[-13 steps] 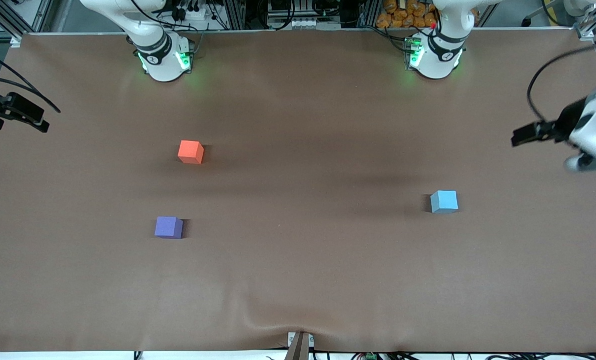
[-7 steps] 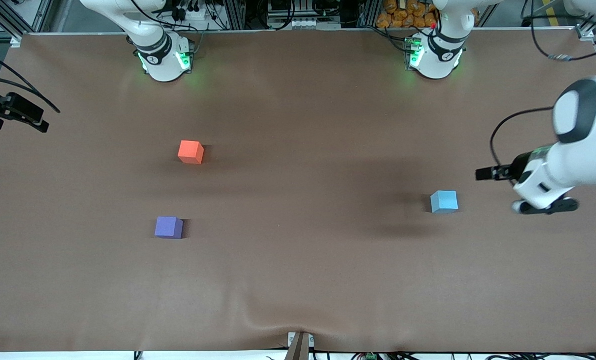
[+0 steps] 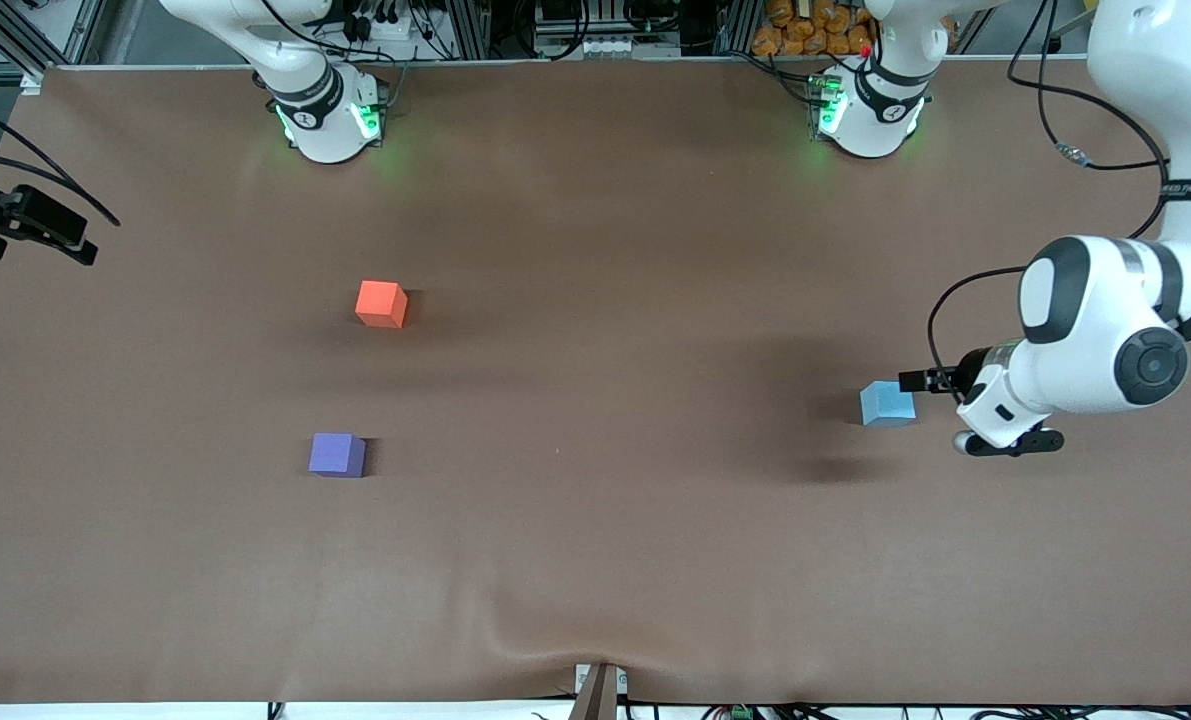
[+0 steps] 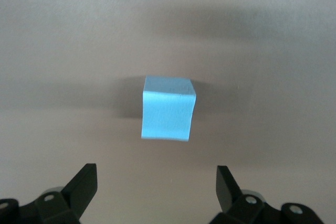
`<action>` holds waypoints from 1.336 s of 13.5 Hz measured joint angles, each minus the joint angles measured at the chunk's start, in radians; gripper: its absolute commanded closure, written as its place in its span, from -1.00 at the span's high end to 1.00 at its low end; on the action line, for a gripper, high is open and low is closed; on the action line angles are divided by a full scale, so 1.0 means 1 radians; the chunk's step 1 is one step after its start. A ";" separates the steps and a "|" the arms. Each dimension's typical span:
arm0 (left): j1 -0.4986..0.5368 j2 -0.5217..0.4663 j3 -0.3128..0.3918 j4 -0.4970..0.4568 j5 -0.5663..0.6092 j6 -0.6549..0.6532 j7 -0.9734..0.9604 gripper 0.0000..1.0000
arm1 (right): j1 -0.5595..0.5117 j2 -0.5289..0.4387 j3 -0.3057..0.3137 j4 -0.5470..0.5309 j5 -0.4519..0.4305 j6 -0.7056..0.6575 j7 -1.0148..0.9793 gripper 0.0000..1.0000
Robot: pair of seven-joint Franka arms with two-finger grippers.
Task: Place blue block between orange and purple blocks
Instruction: 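Reach the left gripper down over the light-blue cube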
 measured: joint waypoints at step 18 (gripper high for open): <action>-0.011 0.162 0.008 -0.010 0.000 0.165 0.000 -0.05 | 0.000 0.000 0.000 0.000 0.000 0.000 0.000 1.00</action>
